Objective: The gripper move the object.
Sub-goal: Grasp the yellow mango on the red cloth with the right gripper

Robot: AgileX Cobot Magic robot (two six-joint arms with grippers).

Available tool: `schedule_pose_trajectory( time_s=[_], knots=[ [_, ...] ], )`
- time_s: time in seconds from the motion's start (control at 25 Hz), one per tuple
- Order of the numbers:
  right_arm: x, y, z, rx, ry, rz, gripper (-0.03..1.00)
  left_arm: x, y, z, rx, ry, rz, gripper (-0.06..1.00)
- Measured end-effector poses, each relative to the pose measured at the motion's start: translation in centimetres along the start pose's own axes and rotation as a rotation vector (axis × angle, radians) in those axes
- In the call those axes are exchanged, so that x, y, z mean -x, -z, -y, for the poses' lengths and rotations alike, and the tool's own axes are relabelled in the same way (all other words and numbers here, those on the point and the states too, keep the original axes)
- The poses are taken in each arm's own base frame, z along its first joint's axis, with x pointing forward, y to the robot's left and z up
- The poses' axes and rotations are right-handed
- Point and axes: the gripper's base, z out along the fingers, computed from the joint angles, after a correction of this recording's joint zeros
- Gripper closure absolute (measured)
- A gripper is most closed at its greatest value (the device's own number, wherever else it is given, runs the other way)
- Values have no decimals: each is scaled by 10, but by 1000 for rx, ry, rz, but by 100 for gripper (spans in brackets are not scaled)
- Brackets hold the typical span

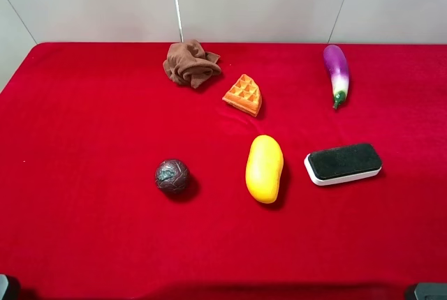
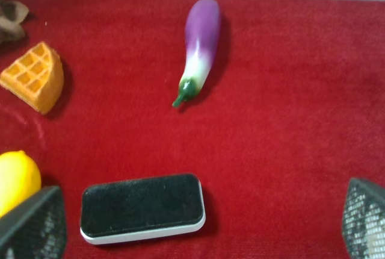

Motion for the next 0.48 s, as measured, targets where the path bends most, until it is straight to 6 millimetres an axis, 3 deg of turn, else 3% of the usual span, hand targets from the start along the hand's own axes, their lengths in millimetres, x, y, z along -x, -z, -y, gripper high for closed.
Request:
schedule_pose_trajectory(
  time_s=[0.48],
  knots=[
    [9,-30,-8,69,5,-125,27,0,0,0,0,0,0,-3]
  ],
)
